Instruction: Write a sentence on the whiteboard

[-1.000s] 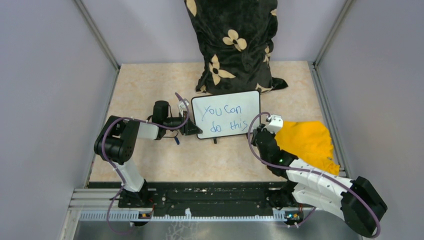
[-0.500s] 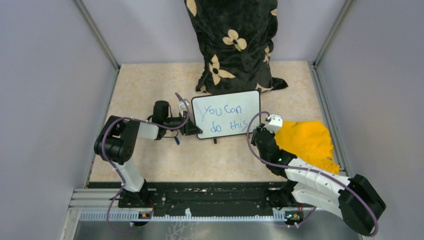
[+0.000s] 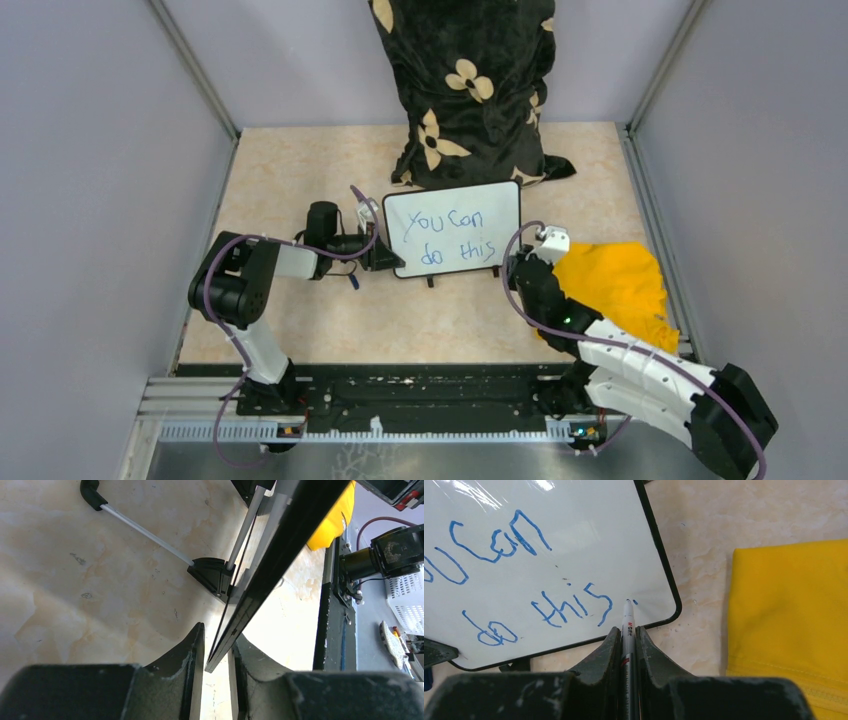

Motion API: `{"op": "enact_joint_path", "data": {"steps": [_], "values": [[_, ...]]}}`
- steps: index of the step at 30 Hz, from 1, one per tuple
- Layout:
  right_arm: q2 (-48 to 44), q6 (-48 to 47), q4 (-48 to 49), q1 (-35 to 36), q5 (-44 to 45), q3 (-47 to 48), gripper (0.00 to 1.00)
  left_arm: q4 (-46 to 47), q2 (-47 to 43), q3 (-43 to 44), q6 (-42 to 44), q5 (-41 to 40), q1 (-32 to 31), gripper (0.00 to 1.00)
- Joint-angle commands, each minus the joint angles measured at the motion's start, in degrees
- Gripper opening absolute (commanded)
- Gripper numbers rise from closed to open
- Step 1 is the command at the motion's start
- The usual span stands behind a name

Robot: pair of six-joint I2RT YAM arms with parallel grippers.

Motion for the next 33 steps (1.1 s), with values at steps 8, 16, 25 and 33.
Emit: {"op": "enact_joint_path", "data": {"steps": [8, 16, 25, 33], "values": [[-13.84, 0.12, -13.71, -0.65, -6.37, 3.49, 0.0, -0.03, 0.07, 1.1, 1.04, -1.19, -0.38, 0.32], [-21.24, -0.4, -20.93, -0.67, -9.88, 4.47, 0.0, 0.08, -1.85, 0.92, 0.05, -1.02, -0.38, 0.48], [-23.48, -0.21, -22.8, -0.7, -9.76, 4.73, 0.0, -4.6, -7.32, -0.06, 1.01, -5.3, -0.38, 0.99], [-23.62, -1.46, -21.04, -0.66, -11.45, 5.61, 0.0, -25.22, -21.22, 1.49, 0.59, -24.32, -0.04, 0.99]]}}
